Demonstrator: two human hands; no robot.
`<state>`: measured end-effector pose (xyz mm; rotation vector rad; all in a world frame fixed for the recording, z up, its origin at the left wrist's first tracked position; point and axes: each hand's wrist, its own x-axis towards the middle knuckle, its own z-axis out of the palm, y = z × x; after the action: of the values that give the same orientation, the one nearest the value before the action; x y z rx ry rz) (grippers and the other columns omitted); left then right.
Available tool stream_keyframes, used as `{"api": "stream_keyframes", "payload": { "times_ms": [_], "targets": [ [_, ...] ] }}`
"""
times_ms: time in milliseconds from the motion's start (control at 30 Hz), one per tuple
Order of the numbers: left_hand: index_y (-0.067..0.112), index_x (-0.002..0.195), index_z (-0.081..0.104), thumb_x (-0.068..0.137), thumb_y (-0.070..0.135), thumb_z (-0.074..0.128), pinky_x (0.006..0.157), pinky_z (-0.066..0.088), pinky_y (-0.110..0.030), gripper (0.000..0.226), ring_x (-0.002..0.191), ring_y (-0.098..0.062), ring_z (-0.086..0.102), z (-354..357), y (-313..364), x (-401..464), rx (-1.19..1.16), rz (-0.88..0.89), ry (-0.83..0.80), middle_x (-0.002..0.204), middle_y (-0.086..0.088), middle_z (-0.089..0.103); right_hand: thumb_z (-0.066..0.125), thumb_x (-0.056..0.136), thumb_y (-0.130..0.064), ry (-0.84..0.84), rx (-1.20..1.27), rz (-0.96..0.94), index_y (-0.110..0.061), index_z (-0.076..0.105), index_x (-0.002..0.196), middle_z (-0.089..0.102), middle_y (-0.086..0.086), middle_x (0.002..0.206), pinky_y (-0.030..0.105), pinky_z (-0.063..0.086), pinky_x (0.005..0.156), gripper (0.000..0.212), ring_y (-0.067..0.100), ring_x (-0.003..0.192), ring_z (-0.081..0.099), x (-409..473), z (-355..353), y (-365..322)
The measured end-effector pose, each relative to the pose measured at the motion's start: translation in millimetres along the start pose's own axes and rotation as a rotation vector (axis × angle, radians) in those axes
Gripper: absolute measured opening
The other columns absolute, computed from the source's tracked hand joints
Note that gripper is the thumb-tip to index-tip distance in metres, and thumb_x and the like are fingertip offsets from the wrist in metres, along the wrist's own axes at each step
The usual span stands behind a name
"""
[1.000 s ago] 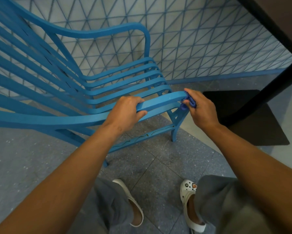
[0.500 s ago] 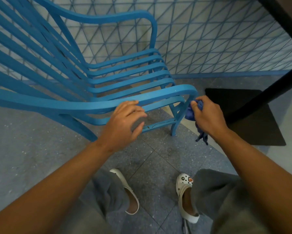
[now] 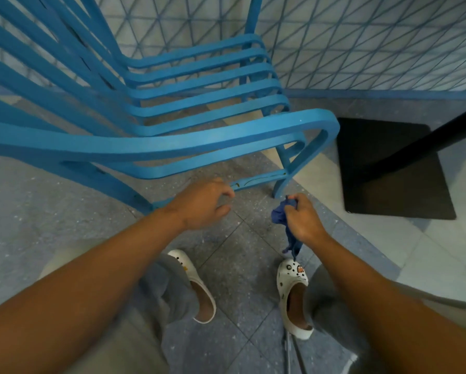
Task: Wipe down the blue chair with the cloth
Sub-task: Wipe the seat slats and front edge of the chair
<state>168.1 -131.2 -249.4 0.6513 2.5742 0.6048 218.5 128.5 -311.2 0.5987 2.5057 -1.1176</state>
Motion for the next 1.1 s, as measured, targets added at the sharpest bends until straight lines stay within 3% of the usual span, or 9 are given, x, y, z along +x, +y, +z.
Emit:
{"api": "stream_keyframes", "payload": {
  "times_ms": [67, 167, 267, 400, 533, 700, 833, 933, 1100],
  "targets": [
    [0.024, 0.128, 0.065, 0.096, 0.033, 0.065, 0.085, 0.045, -0.028, 0.033, 0.104, -0.019, 0.059, 2.4, 2.2, 20.9, 0.006, 0.020, -0.013, 0.123, 0.000, 0.062, 0.048, 0.096, 0.010, 0.041, 0.084, -0.053, 0.018, 0.048, 0.120, 0.057, 0.037, 0.116, 0.001, 0.042, 0.067, 0.026, 0.024, 0.094, 0.061, 4.2, 6.6, 12.5],
    [0.022, 0.132, 0.062, 0.095, 0.032, 0.065, 0.093, 0.049, -0.039, 0.039, 0.109, -0.024, 0.059, 9.3, 0.8, 46.8, 0.011, 0.026, -0.020, 0.125, -0.004, 0.061, 0.056, 0.100, -0.003, 0.078, 0.128, -0.177, -0.003, 0.050, 0.135, 0.066, -0.008, 0.116, 0.006, 0.047, 0.087, 0.036, -0.012, 0.104, 0.062, 7.9, 12.7, 20.7],
    [0.017, 0.136, 0.058, 0.092, 0.028, 0.067, 0.091, 0.049, -0.039, 0.046, 0.110, -0.027, 0.058, 24.3, -5.1, 64.9, 0.010, 0.027, -0.039, 0.125, -0.007, 0.059, 0.061, 0.100, -0.013, 0.213, 0.044, -0.294, -0.014, 0.042, 0.150, 0.049, -0.019, 0.133, -0.008, 0.029, 0.092, 0.053, -0.037, 0.106, 0.040, 23.7, 15.6, 19.5],
    [0.012, 0.145, 0.042, 0.093, 0.029, 0.067, 0.099, 0.049, -0.045, 0.061, 0.122, -0.028, 0.051, 47.7, -13.1, 80.5, 0.082, 0.024, -0.114, 0.140, -0.009, 0.046, 0.053, 0.106, -0.021, 0.206, -0.232, -0.381, -0.018, 0.033, 0.158, 0.034, -0.005, 0.163, 0.032, 0.042, 0.112, 0.056, 0.013, 0.135, 0.048, 57.9, 18.1, 11.6],
    [0.010, 0.157, 0.017, 0.096, 0.036, 0.064, 0.114, 0.040, -0.046, 0.081, 0.143, -0.029, 0.033, 62.9, -19.3, 85.9, 0.175, 0.019, -0.197, 0.162, -0.010, 0.023, 0.046, 0.106, -0.011, 0.088, -0.471, -0.327, -0.016, 0.020, 0.162, 0.030, 0.005, 0.164, 0.050, 0.050, 0.101, 0.062, 0.035, 0.124, 0.055, 91.1, 25.8, 12.5],
    [0.011, 0.157, 0.013, 0.097, 0.038, 0.063, 0.108, 0.044, -0.045, 0.083, 0.132, -0.027, 0.044, 71.0, -25.3, 81.5, 0.156, -0.008, -0.243, 0.153, -0.010, 0.034, 0.051, 0.100, -0.002, 0.193, -0.476, -0.298, -0.012, 0.024, 0.160, 0.036, 0.011, 0.161, 0.051, 0.053, 0.084, 0.066, 0.039, 0.106, 0.058, 95.3, 42.0, 23.4],
    [0.010, 0.158, 0.011, 0.096, 0.038, 0.063, 0.111, 0.042, -0.043, 0.086, 0.137, -0.028, 0.041, 72.1, -26.9, 81.5, 0.140, -0.015, -0.249, 0.157, -0.012, 0.031, 0.055, 0.100, 0.002, 0.215, -0.461, -0.396, -0.009, 0.028, 0.159, 0.033, 0.008, 0.164, 0.047, 0.054, 0.092, 0.066, 0.036, 0.105, 0.063, 72.5, 66.1, 29.3],
    [0.012, 0.158, 0.014, 0.096, 0.038, 0.064, 0.111, 0.041, -0.044, 0.084, 0.138, -0.028, 0.040, 71.6, -29.8, 82.2, 0.106, -0.028, -0.245, 0.158, -0.012, 0.032, 0.051, 0.099, 0.008, 0.116, -0.373, -0.444, -0.010, 0.025, 0.159, 0.047, 0.010, 0.155, 0.048, 0.051, 0.098, 0.068, 0.034, 0.108, 0.061, 60.4, 71.8, 29.8],
    [0.015, 0.153, 0.021, 0.095, 0.037, 0.065, 0.100, 0.049, -0.043, 0.076, 0.123, -0.025, 0.050, 72.0, -36.2, 80.2, 0.100, -0.022, -0.239, 0.146, -0.010, 0.043, 0.052, 0.103, -0.006, 0.217, -0.465, -0.407, -0.013, 0.029, 0.158, 0.045, 0.010, 0.155, 0.053, 0.055, 0.090, 0.061, 0.036, 0.107, 0.061, 79.4, 47.6, 25.0]
  ]
}}
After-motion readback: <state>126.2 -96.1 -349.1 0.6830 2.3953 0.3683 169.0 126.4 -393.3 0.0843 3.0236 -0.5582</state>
